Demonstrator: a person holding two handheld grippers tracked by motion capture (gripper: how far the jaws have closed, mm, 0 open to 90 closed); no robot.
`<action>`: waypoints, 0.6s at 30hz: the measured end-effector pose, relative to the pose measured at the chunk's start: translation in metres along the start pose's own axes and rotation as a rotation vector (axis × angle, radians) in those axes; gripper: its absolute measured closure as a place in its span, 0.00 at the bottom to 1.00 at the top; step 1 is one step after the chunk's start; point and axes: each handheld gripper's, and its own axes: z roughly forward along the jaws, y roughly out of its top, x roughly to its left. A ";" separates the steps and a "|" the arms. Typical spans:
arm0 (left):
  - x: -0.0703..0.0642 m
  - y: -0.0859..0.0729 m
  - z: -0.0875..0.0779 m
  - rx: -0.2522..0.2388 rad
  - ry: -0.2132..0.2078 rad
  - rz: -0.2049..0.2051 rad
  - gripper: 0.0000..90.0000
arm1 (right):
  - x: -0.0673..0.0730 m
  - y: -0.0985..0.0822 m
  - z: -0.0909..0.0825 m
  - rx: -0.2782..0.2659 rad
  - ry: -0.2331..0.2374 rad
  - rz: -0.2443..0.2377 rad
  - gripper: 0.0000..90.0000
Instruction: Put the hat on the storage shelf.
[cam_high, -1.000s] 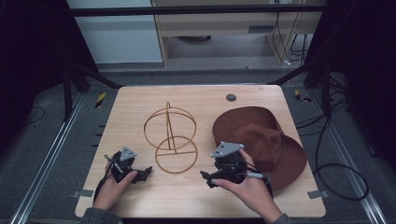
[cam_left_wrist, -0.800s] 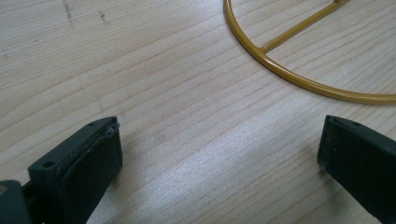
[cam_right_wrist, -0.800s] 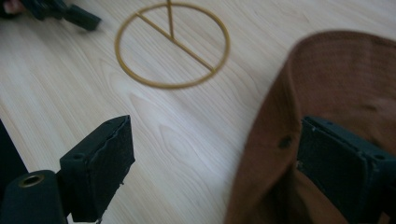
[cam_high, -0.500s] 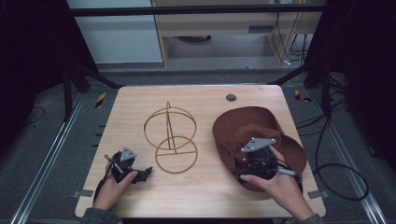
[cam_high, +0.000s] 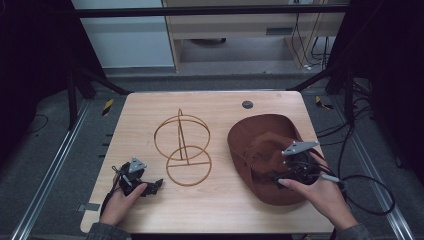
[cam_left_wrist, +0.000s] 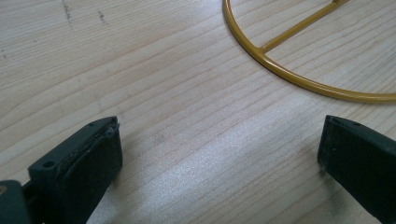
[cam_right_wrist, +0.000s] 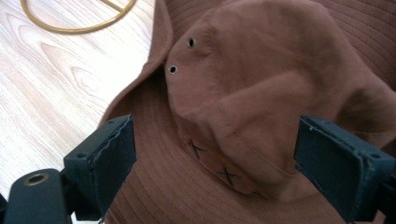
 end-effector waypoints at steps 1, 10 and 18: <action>0.000 0.000 0.000 0.000 0.000 0.000 0.00 | -0.002 0.001 -0.001 0.006 -0.001 0.000 0.15; 0.000 0.000 0.000 0.000 0.000 0.000 0.00 | -0.017 0.011 -0.007 0.069 -0.009 -0.001 0.15; -0.001 0.000 0.000 0.000 0.000 0.000 0.00 | -0.033 0.030 -0.006 0.128 -0.015 -0.006 0.20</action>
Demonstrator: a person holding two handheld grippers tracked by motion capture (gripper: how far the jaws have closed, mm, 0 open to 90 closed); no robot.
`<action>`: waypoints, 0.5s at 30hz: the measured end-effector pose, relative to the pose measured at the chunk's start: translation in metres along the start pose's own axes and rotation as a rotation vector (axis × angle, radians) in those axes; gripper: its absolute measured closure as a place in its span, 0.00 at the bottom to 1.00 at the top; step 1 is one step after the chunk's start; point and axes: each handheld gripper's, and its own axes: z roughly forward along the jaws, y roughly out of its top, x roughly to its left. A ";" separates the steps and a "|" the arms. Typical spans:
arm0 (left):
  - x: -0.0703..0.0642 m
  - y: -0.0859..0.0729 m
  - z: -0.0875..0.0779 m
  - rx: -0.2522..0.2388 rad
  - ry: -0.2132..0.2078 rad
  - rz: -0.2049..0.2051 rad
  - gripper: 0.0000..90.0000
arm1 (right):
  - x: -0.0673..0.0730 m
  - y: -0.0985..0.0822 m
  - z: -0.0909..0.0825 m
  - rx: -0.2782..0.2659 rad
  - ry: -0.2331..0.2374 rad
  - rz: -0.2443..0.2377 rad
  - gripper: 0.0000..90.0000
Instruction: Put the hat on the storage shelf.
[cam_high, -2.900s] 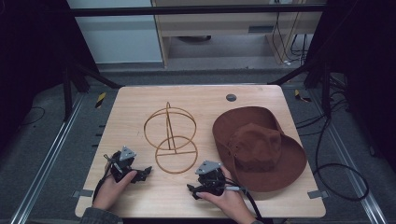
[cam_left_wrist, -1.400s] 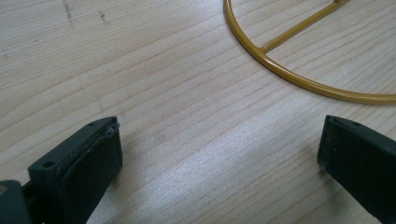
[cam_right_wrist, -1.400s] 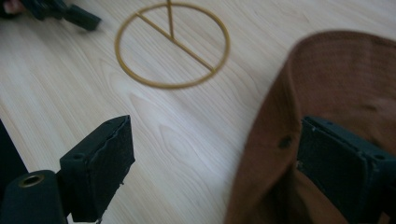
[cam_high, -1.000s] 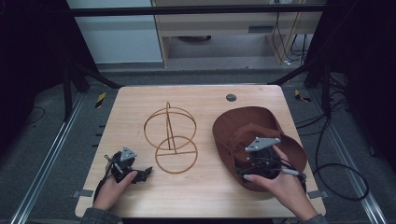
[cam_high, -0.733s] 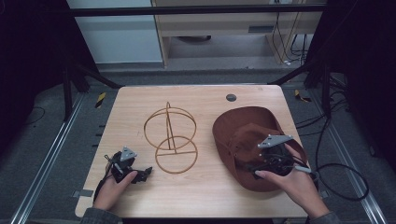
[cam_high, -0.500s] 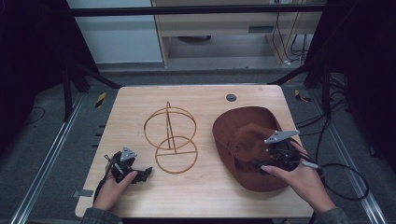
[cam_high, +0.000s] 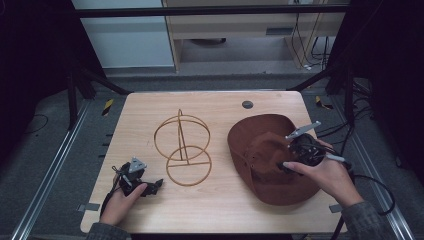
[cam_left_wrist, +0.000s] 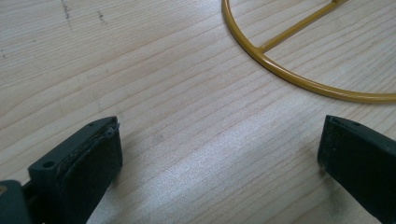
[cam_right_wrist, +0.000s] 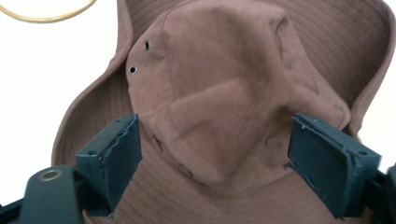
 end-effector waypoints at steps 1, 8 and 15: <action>0.000 0.000 0.000 0.000 0.000 0.000 0.00 | -0.001 0.003 0.000 0.003 -0.001 -0.003 0.22; 0.000 0.000 0.000 -0.001 -0.003 0.006 0.00 | -0.017 0.023 0.002 0.035 0.027 -0.011 0.31; 0.000 0.001 0.001 -0.002 -0.003 0.008 0.00 | -0.022 0.040 0.009 0.072 0.046 -0.015 0.22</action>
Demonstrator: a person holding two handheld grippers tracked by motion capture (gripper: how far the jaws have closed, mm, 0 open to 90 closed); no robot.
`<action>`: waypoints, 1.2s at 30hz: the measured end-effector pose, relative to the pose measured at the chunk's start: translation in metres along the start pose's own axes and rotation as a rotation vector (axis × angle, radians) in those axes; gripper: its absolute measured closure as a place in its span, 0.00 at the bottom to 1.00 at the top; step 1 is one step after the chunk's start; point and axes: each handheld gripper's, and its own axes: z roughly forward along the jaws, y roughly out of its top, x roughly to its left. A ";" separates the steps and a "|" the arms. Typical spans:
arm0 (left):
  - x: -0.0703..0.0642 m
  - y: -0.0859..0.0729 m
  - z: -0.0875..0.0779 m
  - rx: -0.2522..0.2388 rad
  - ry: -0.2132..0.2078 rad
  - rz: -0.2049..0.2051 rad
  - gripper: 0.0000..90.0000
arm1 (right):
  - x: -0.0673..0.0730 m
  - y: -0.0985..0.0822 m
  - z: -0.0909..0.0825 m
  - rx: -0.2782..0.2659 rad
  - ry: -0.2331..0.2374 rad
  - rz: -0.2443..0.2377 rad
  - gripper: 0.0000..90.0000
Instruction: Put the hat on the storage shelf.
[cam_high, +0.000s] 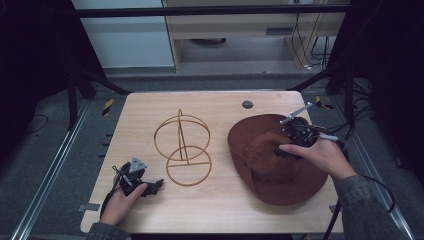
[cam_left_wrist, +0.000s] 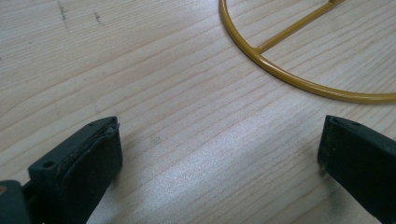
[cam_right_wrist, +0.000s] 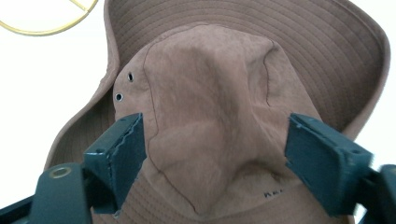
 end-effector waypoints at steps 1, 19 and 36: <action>0.000 0.000 0.000 0.000 0.000 0.000 0.00 | 0.000 0.002 0.002 0.005 -0.001 0.000 0.20; -0.001 0.000 0.000 0.000 -0.002 0.001 0.00 | -0.013 0.018 0.045 0.059 0.017 -0.006 0.21; -0.001 0.000 0.000 0.000 -0.002 0.001 0.00 | -0.012 0.014 0.058 0.105 0.026 -0.026 0.49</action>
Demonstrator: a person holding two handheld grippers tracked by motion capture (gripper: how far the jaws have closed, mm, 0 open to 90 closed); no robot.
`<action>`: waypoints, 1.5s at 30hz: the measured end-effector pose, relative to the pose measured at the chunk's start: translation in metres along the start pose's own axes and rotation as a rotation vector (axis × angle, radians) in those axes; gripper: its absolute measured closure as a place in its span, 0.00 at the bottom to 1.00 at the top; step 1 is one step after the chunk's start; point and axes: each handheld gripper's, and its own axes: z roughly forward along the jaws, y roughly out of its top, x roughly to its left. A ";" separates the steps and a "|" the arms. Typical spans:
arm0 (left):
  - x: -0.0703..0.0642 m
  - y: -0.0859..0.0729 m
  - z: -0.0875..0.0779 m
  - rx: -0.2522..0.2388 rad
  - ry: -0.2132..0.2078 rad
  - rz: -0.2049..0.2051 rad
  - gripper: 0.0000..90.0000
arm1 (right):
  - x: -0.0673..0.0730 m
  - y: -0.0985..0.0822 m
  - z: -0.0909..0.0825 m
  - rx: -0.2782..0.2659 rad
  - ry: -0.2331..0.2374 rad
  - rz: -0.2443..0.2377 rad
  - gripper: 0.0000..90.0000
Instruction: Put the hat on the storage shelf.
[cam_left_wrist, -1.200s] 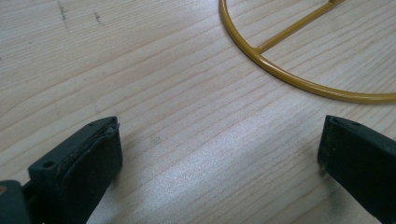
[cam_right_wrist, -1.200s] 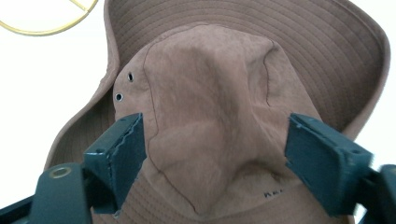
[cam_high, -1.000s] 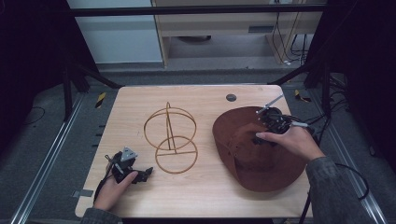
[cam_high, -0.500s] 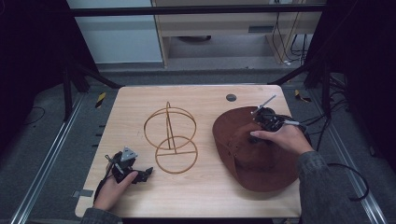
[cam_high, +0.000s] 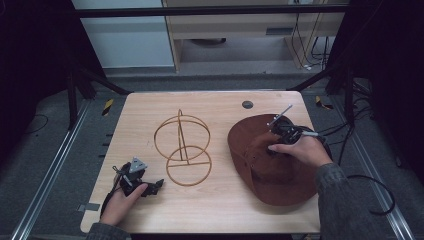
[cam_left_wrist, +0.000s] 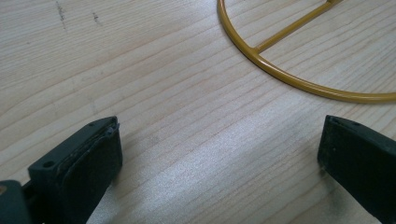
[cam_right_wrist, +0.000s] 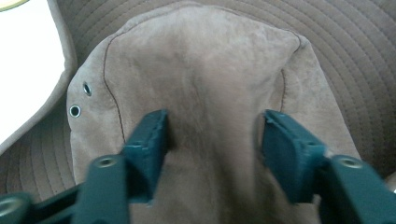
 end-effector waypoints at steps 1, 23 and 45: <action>0.000 0.000 0.000 0.000 0.000 0.000 0.00 | 0.000 -0.001 0.000 -0.003 0.010 0.004 0.58; 0.000 0.000 0.000 0.000 -0.001 0.000 0.00 | 0.003 -0.016 -0.044 -0.193 0.097 0.022 0.99; 0.000 0.000 0.000 0.000 -0.001 0.001 0.00 | 0.036 -0.001 -0.129 -0.483 0.081 -0.031 0.99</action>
